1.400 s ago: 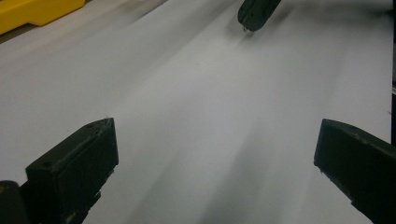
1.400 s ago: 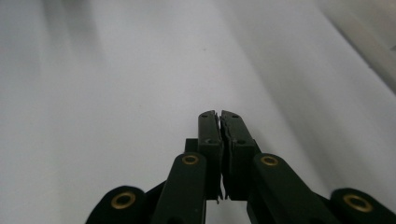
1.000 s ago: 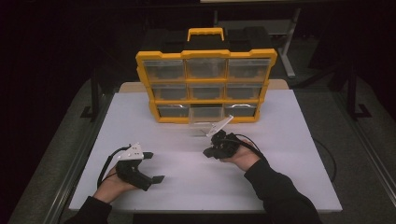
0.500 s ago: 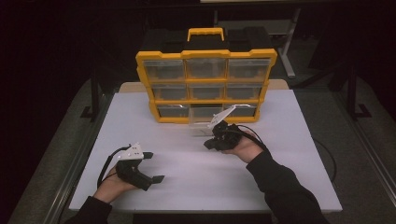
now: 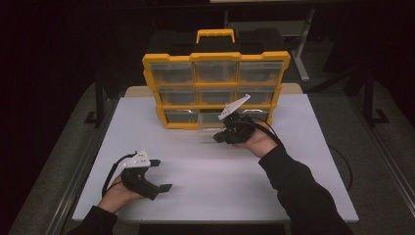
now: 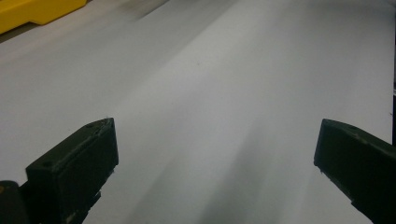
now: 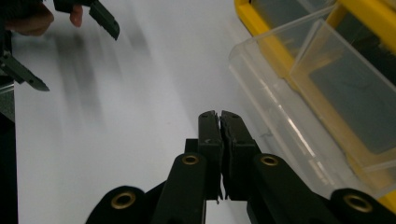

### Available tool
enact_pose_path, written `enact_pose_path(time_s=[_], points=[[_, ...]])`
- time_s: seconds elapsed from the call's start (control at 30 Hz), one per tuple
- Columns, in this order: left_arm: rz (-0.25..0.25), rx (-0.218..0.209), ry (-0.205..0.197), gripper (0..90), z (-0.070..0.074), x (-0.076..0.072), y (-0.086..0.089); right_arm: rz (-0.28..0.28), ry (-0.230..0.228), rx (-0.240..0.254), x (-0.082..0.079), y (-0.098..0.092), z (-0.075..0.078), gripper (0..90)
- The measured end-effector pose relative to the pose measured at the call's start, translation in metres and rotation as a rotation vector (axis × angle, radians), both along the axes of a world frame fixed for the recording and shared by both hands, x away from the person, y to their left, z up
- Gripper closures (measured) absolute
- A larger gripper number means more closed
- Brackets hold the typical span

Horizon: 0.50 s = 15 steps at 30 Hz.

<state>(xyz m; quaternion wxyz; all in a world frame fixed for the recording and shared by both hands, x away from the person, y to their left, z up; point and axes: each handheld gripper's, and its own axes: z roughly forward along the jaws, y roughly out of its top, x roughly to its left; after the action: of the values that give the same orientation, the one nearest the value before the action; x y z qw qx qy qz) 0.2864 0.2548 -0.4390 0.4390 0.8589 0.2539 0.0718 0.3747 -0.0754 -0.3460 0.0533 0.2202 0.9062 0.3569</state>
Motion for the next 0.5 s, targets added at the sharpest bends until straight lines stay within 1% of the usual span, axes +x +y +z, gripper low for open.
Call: enact_pose_path(time_s=[0.3,0.5], points=[[0.000,0.000,0.000,0.0,0.000,0.000,0.000,-0.017,-0.021,0.025,0.012,-0.003,0.018,85.8],[-0.001,0.000,0.003,0.0,0.000,0.000,0.000,-0.029,-0.034,0.032,0.021,-0.002,0.025,85.8]])
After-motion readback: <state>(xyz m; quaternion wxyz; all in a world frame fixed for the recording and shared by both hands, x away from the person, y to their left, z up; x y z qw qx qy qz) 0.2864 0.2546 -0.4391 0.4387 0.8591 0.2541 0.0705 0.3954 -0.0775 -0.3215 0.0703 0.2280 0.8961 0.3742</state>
